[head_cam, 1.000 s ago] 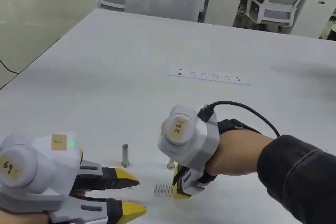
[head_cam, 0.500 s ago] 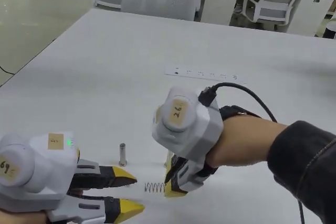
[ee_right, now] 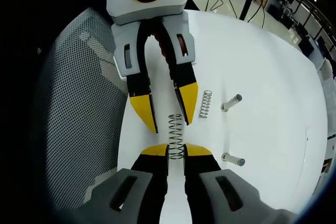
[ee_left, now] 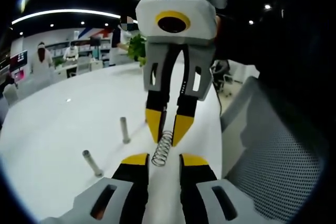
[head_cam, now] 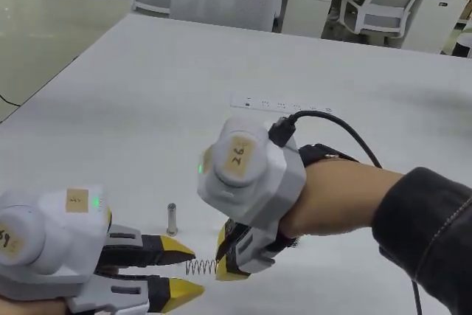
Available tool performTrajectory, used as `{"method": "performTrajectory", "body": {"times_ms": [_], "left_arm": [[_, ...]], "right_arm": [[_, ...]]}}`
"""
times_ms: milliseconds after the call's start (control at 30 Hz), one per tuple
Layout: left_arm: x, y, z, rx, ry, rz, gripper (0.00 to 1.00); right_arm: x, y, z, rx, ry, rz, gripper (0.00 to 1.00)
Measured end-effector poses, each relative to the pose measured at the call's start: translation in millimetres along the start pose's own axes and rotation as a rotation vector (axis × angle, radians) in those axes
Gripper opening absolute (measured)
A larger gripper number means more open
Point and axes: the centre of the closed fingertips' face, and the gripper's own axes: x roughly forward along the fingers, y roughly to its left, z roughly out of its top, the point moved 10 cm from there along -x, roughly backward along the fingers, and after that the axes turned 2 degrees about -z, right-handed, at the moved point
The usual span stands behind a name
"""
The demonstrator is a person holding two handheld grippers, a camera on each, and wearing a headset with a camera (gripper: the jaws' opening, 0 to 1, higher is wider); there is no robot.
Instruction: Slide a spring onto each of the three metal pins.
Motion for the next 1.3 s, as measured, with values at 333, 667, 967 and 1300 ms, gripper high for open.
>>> {"method": "performTrajectory", "body": {"times_ms": [333,667,967,1300], "left_arm": [[0.6,-0.9,1.5,0.031,-0.002,-0.003,0.06],[0.8,-0.3,2.0,0.041,0.001,-0.004,0.04],[0.8,0.9,2.0,0.035,0.001,0.002,0.03],[-0.7,1.9,3.3,0.037,-0.014,0.01,0.03]], "right_arm": [[-3.4,4.2,4.0,-0.025,-0.004,0.002,0.08],[-15.8,5.0,8.5,-0.023,-0.04,-0.01,0.08],[-28.0,7.2,21.5,-0.043,-0.089,-0.029,0.07],[-29.3,5.4,25.2,-0.046,-0.105,-0.056,0.0]]}}
